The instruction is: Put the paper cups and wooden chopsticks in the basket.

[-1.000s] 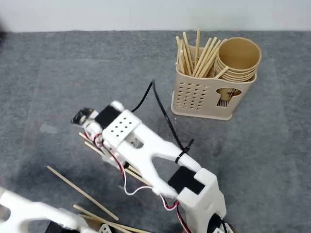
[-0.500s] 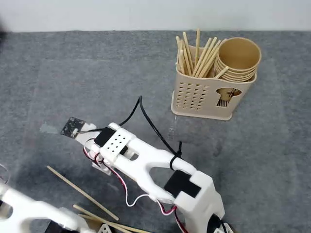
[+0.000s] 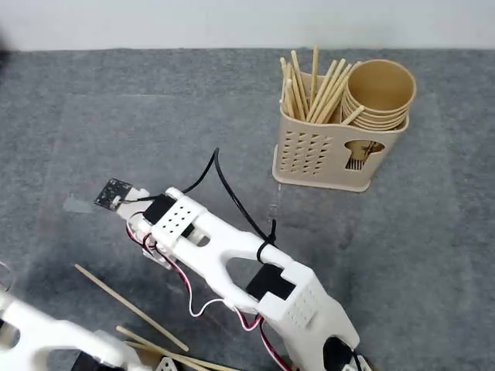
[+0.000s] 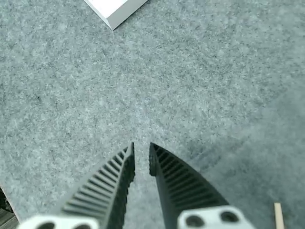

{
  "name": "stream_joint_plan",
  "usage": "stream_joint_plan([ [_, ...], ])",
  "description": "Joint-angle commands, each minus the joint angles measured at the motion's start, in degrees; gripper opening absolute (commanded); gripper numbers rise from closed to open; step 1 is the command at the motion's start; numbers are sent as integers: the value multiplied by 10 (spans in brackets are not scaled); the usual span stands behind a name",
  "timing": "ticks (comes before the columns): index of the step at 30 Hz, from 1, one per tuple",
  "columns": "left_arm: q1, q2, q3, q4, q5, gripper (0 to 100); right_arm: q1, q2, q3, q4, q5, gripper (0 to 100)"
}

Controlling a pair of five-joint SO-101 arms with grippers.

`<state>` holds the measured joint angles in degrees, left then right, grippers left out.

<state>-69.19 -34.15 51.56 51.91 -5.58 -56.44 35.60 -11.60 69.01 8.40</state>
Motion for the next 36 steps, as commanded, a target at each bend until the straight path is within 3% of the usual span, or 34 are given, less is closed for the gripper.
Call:
stream_joint_plan([
  [1,0,-11,-7,-16,-2,55,-7,-12,2,29,3,8],
  [11,-1,-11,-7,-15,-2,55,51,-165,4,143,3,8],
  [17,-1,-11,-7,-13,-2,55,49,-236,9,219,0,8],
  [21,-1,-11,-5,-11,-2,55,30,-231,70,187,-12,17],
  [28,-1,-11,-7,-11,-2,55,-81,-233,233,86,-37,196],
  [36,-1,-11,-6,-12,-2,55,-102,-228,258,-37,-81,149],
])
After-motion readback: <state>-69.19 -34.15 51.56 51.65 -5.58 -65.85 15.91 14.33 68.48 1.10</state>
